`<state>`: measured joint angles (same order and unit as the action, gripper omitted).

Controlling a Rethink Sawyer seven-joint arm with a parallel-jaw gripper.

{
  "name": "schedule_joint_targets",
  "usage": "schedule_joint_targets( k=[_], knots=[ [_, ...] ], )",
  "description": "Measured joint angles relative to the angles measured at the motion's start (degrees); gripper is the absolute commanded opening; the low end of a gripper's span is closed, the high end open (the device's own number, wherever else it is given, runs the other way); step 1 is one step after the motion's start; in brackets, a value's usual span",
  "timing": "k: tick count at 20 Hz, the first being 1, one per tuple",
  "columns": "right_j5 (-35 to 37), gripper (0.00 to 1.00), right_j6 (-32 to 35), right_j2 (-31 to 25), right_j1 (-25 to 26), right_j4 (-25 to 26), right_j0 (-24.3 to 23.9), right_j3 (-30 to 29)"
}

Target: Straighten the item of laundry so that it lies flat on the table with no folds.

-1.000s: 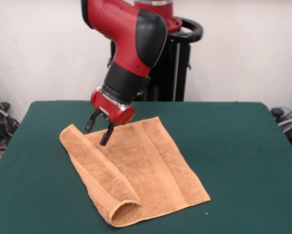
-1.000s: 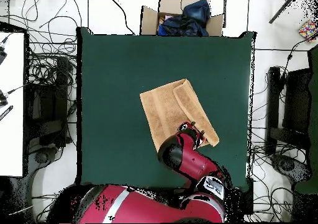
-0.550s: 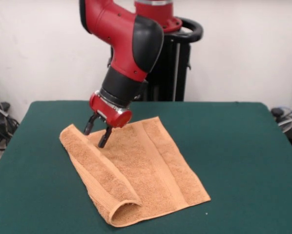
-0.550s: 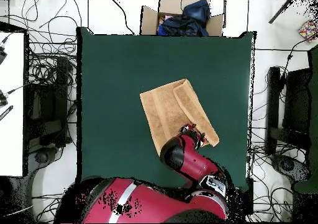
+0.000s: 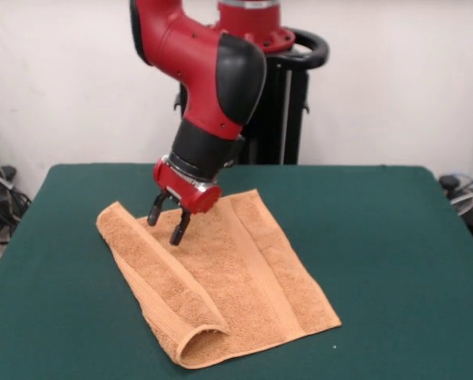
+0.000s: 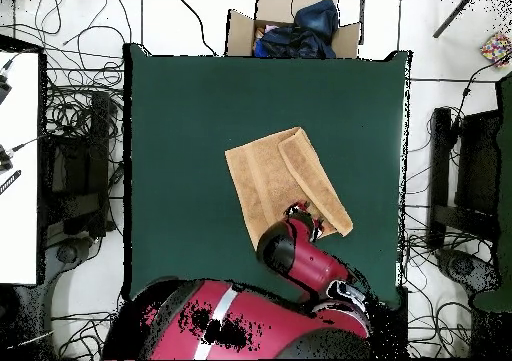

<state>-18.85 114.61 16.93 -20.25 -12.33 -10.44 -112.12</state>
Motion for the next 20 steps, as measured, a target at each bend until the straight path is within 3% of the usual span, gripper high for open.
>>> schedule_joint_targets(
  k=[9, 20],
  knots=[
    [-8.21, 1.0, 0.0, 4.38, 2.15, -8.17, 9.9, -0.18],
    [-12.62, 1.0, 0.0, 4.97, 2.7, -9.07, 9.74, -0.17]
  ],
)
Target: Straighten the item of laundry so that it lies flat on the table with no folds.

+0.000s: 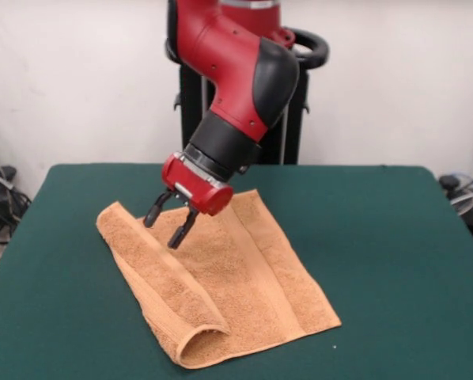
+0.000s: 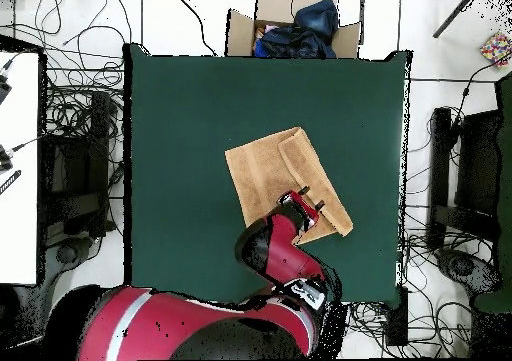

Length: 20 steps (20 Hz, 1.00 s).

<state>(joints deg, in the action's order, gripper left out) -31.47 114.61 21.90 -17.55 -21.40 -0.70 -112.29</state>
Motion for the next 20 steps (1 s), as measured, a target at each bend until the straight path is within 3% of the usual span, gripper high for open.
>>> schedule_joint_targets(
  k=[11, 20],
  knots=[
    [0.0, 1.0, 0.0, -1.77, -0.09, 2.57, -7.02, -0.26],
    [4.48, 1.0, 0.0, -3.66, -1.67, 2.6, -7.31, -1.79]
  ],
)
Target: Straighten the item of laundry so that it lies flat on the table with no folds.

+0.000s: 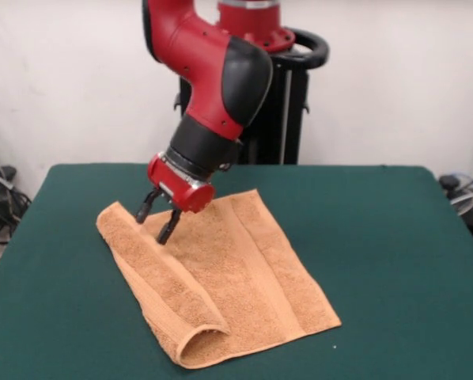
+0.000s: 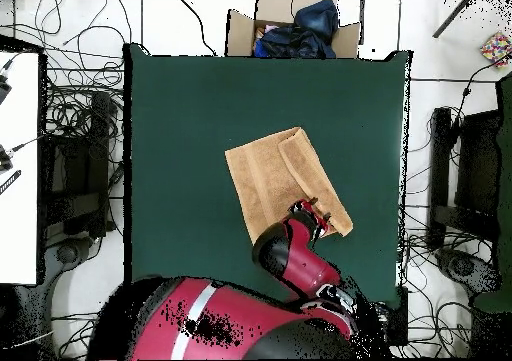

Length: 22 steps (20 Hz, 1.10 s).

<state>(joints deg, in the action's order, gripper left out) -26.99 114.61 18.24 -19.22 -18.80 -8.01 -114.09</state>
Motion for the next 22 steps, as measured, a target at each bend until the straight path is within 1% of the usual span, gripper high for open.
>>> schedule_joint_targets(
  k=[2, 3, 5, 6, 9, 13, 14, 17, 21, 22],
  knots=[
    [1.85, 1.0, 0.0, -0.02, -0.41, 0.01, 0.41, -0.26],
    [4.96, 1.0, 0.0, -0.01, -1.11, 0.01, 1.13, -0.59],
    [6.24, 1.0, 0.0, -0.01, -1.38, 0.01, 1.48, -0.68],
    [8.04, 1.0, 0.0, -0.01, -1.66, 0.02, 2.05, -0.72],
    [7.76, 1.0, 0.0, -0.01, -1.6, 0.08, 2.21, -0.74],
    [4.64, 1.0, 0.0, -0.02, -0.79, 0.43, 1.67, -0.73],
    [1.49, 1.0, 0.0, -0.01, 0.05, 0.7, 1.15, -0.74],
    [-1.91, 1.0, 0.0, 0.01, 1.09, 0.74, 0.77, -0.72],
    [-8.69, 1.0, 0.0, 0.0, 3.58, 0.73, 0.63, -0.83],
    [-9.18, 1.0, 0.0, -0.01, 3.84, 0.72, 0.62, -0.88]
  ],
)
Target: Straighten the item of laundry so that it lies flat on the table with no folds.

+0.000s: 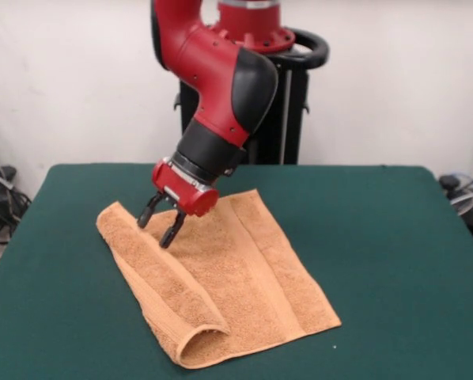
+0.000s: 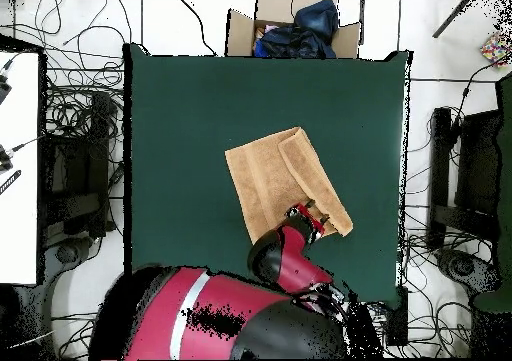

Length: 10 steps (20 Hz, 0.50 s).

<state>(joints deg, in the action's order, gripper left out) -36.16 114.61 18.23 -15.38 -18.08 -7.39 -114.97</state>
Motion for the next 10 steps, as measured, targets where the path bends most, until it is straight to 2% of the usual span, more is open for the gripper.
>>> schedule_joint_targets(
  k=[10],
  knots=[
    [-1.12, 1.0, 0.0, 0.0, 1.72, -0.02, 0.01, -1.87]
  ],
)
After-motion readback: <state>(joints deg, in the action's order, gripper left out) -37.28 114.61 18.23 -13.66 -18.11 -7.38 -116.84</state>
